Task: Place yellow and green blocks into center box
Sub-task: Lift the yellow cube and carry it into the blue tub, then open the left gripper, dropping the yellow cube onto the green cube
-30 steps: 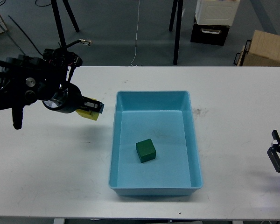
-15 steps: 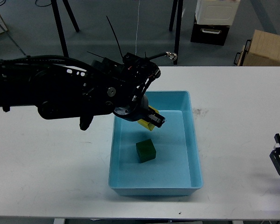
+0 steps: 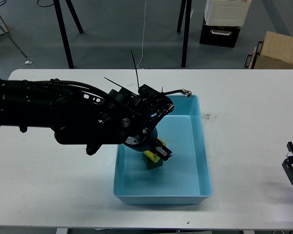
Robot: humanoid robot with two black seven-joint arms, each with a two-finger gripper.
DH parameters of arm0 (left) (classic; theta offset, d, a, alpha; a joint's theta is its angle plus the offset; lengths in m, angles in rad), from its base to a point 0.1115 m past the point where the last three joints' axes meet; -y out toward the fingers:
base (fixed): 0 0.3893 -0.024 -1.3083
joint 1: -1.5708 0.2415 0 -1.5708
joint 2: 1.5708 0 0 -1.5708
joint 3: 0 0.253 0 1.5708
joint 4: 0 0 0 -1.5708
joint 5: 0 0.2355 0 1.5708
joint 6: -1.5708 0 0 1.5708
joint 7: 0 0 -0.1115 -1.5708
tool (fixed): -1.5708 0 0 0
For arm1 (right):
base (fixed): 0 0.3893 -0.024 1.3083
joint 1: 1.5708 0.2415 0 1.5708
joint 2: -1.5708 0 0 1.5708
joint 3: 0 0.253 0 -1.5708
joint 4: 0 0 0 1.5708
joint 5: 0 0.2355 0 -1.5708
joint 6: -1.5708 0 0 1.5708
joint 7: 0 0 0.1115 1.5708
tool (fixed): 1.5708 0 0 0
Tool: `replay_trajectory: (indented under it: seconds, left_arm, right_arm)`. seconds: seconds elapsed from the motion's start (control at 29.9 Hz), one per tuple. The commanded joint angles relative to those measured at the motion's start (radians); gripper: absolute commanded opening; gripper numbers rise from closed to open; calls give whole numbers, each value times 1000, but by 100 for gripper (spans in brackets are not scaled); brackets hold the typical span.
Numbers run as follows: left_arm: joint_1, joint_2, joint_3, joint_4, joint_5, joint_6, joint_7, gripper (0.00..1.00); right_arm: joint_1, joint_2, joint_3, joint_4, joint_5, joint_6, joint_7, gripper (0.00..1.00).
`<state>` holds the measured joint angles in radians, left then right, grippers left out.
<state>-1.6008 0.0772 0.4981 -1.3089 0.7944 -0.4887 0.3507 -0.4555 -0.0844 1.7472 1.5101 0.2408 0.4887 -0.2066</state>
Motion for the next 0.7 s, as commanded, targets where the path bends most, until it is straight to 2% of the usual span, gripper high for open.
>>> replay_trajectory:
  seconds: [0.0,0.37,0.47,0.57,0.67]
  left_arm:
    - [4,1,0,5,0,0,-10,100]
    - [-1,12,-9,22,-1,0,-16,100]
    - [-8,26,-29,72,-18,0,-56,100]
    - [15,76,-140,170,-92,0,-101,100]
    - [99,122,-359,229,-161,0,-101,100]
  right_arm:
    - [0,0,0,-7,0,0,0,100]
    - [-2,0,0,-13,0,0,1,100]
    - [0,0,0,-13,0,0,1,100]
    - [0,0,0,-10,-2,0,3,100]
    - [6,0,0,-11,-2,0,4,100]
